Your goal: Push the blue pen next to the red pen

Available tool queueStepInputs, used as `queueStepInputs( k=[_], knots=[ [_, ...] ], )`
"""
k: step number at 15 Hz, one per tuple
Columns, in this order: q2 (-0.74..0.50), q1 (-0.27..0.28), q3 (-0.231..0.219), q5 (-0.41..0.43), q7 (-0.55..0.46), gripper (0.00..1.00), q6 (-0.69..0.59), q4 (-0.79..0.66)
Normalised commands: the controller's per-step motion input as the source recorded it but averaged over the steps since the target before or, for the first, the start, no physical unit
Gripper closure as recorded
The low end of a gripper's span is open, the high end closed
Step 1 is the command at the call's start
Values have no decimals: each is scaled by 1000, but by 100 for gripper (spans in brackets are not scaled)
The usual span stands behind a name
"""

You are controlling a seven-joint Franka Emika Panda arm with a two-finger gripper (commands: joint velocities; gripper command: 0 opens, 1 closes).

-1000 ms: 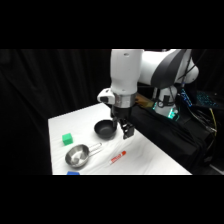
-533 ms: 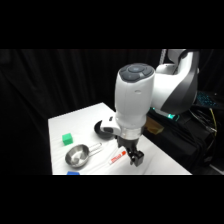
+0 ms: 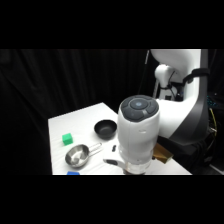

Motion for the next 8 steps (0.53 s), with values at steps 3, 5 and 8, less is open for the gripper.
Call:
queueStepInputs(
  k=[3, 5, 8],
  knots=[
    [343, 44, 63, 250, -180, 0, 290, 284],
    [291, 106, 28, 196, -113, 0, 225, 290],
    [227, 154, -31, 136, -45, 0, 210, 244]
  ],
)
